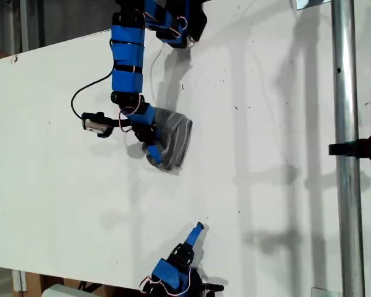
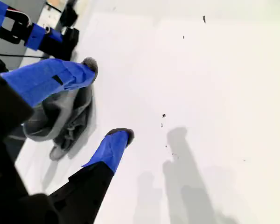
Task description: Grasp corners of a towel and fold twice.
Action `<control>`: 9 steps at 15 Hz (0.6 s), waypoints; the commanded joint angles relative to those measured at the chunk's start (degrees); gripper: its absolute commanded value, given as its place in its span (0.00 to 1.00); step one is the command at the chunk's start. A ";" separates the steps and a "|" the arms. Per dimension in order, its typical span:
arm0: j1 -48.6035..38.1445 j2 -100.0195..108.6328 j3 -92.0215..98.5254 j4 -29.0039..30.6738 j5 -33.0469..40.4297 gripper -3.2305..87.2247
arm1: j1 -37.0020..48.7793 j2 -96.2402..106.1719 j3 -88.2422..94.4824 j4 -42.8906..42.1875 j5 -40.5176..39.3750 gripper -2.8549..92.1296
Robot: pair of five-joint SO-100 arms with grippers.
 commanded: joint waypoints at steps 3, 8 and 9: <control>-2.11 0.44 2.99 -3.34 -1.05 0.25 | 4.75 11.43 -3.78 5.98 -2.81 0.35; -6.50 0.44 4.57 -0.18 -1.41 0.15 | 2.11 46.67 22.59 12.57 0.44 0.03; -7.12 0.44 4.66 2.72 -2.99 0.15 | 0.00 55.90 30.67 12.74 2.99 0.03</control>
